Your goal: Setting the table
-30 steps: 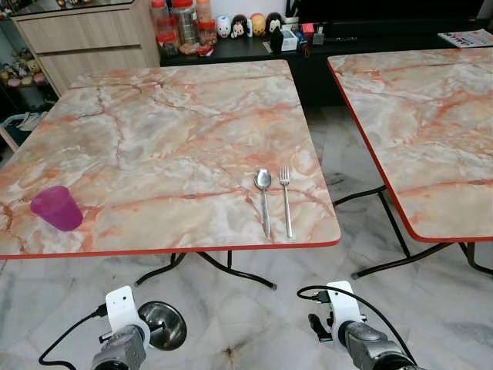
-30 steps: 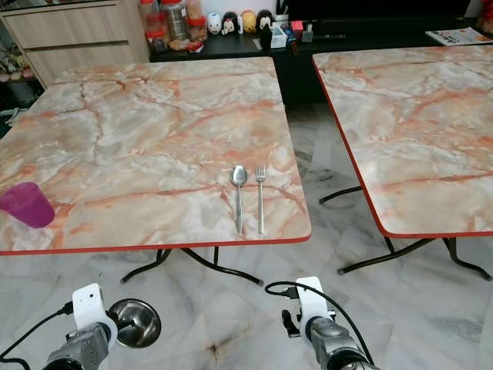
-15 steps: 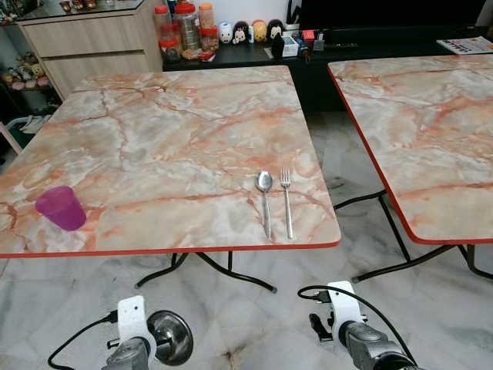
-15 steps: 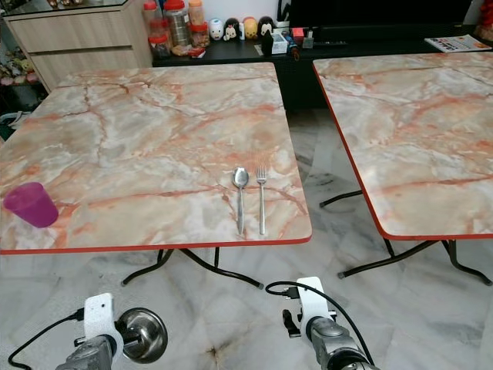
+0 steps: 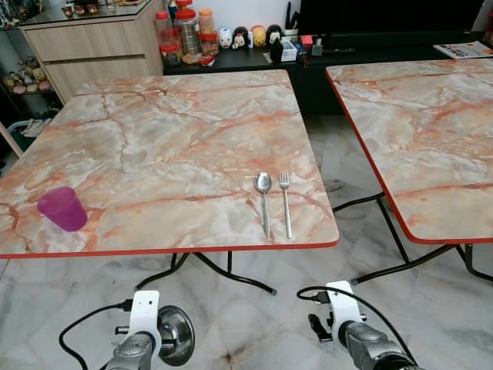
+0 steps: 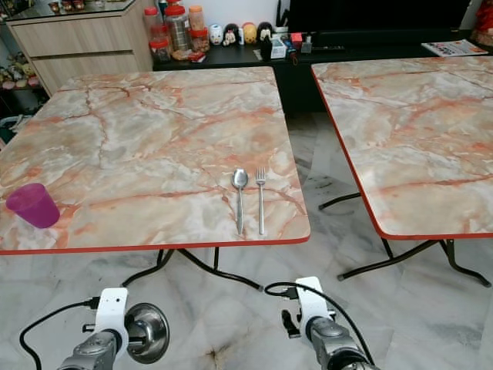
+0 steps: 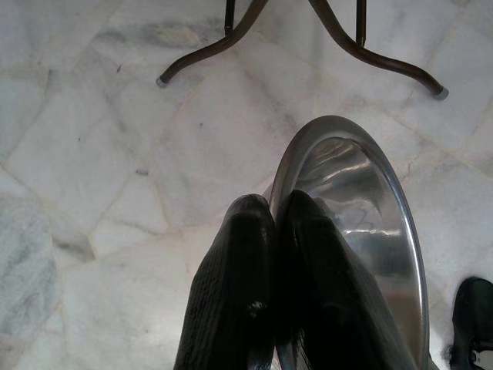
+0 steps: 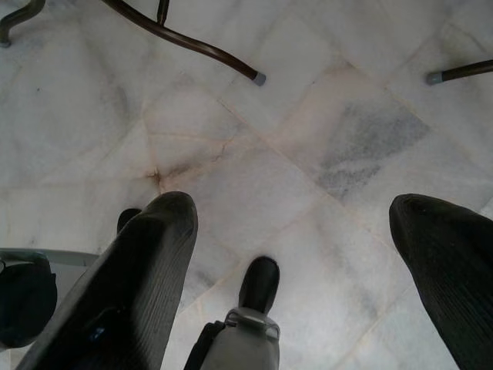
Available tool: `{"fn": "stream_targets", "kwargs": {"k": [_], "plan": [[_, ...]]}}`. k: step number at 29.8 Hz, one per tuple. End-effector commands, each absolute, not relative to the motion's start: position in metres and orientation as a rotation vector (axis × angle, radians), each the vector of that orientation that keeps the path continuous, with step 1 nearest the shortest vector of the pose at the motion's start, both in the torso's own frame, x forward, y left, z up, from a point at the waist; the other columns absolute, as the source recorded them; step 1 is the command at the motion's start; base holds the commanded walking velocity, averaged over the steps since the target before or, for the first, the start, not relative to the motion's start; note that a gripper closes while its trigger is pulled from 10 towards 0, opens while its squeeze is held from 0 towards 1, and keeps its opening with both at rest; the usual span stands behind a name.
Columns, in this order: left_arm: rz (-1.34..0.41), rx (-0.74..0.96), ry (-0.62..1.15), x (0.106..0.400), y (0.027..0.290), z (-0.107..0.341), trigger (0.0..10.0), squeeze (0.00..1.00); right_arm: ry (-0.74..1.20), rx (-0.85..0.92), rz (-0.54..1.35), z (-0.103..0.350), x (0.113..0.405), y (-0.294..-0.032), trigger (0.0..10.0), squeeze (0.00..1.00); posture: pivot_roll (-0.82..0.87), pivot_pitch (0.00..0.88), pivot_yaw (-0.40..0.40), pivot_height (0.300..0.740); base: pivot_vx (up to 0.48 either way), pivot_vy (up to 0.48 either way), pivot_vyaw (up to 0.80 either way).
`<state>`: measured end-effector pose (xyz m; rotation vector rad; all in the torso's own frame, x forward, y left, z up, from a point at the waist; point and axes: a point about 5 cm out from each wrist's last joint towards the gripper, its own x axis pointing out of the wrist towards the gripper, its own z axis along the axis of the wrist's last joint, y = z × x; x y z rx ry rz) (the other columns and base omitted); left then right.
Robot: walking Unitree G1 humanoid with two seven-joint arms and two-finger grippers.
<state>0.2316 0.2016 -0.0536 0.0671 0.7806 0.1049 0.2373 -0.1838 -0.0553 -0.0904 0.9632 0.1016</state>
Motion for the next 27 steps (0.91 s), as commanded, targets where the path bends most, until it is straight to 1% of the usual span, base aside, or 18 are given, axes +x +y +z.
{"fn": "stream_targets", "kwargs": {"k": [1,3,15,23,27], "plan": [[0.126,0.059,0.782,0.2317,0.2042,-0.0534,10.0,0.0,0.953,-0.091,0.109,-0.0532,0.2408,-0.1819,10.0,0.0,-0.06,0.028,0.051,0.74,0.0,0.0,0.0],[0.143,0.039,0.787,0.2313,0.2059,-0.0535,10.0,0.0,0.951,-0.088,0.108,-0.053,0.2412,-0.1816,10.0,0.0,-0.06,0.037,0.052,0.74,0.0,0.0,0.0],[0.166,0.029,0.79,0.231,0.2078,-0.0535,10.0,0.0,0.945,-0.079,0.106,-0.0526,0.2419,-0.1807,10.0,0.0,-0.06,0.056,0.054,0.74,0.0,-0.306,0.0],[0.18,0.019,0.796,0.2292,0.2085,-0.0546,10.0,0.0,0.941,-0.095,0.114,-0.0528,0.2417,-0.1804,10.0,0.0,-0.06,0.044,0.061,0.74,0.0,-0.342,0.0],[0.186,0.014,0.797,0.2287,0.2089,-0.0549,10.0,0.0,0.937,-0.101,0.115,-0.0527,0.2418,-0.1802,10.0,0.0,-0.06,0.038,0.06,0.74,0.0,-0.304,0.45]]}}
